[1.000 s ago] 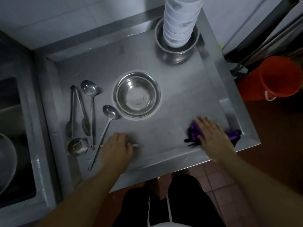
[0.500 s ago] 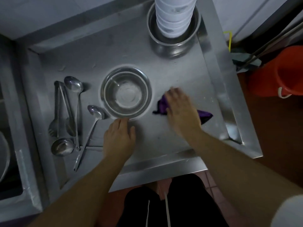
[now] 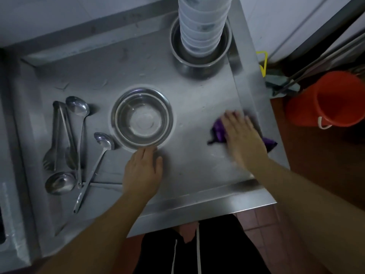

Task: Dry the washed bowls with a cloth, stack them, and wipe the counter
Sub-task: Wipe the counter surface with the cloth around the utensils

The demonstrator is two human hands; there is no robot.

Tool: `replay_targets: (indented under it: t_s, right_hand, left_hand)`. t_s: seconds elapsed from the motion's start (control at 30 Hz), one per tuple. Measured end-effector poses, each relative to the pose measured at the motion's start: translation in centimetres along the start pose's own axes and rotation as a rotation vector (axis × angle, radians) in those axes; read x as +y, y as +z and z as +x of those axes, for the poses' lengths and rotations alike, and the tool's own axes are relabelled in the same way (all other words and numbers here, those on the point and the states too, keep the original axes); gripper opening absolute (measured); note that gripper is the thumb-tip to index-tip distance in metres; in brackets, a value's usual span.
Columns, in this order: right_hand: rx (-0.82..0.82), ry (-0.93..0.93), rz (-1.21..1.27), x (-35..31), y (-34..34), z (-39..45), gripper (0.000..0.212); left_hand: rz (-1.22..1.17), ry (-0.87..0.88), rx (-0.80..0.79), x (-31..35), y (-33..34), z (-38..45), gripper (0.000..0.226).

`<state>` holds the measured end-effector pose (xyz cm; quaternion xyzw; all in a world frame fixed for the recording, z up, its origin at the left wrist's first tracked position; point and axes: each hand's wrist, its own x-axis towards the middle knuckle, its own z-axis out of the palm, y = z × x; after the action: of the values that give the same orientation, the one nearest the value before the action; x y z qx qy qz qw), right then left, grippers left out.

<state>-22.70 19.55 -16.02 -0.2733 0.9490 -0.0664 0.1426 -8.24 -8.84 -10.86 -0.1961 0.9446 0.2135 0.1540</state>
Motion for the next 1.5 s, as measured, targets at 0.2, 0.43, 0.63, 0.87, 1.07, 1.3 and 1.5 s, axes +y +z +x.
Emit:
replay_targets:
  t_s: [0.2,0.43,0.63,0.87,1.07,1.3,1.5]
  right_hand:
    - [0.104,0.189,0.011,-1.1,-2.4,7.0,0.062]
    - [0.026,0.396,0.405,-4.5,0.2,-7.6,0.066]
    - [-0.095,0.465,0.402,-6.9,1.8,-13.7,0.067]
    - [0.098,0.432,0.365,-3.6,0.1,0.8,0.067]
    - [0.232,0.293,0.372,-6.1,-0.6,12.3,0.065]
    - [0.051,-0.487,0.214,-8.3,3.3,5.0,0.061]
    - [0.291,0.204,0.288,-1.7,0.2,8.2,0.063]
  left_hand:
    - [-0.026,0.011,-0.012,-1.1,0.1,-1.1,0.035]
    - [-0.092,0.032,-0.077,-0.9,0.4,-1.2,0.040]
    - [-0.121,0.076,-0.115,-0.7,0.7,-0.8,0.039]
    - [-0.066,0.073,-0.059,-1.6,0.0,0.2,0.033]
    - [-0.058,-0.015,0.022,-3.2,-0.4,1.7,0.037]
    - [-0.073,-0.053,0.051,-2.2,-0.4,1.9,0.035]
    - [-0.079,-0.055,0.105,-0.7,-1.0,2.7,0.034]
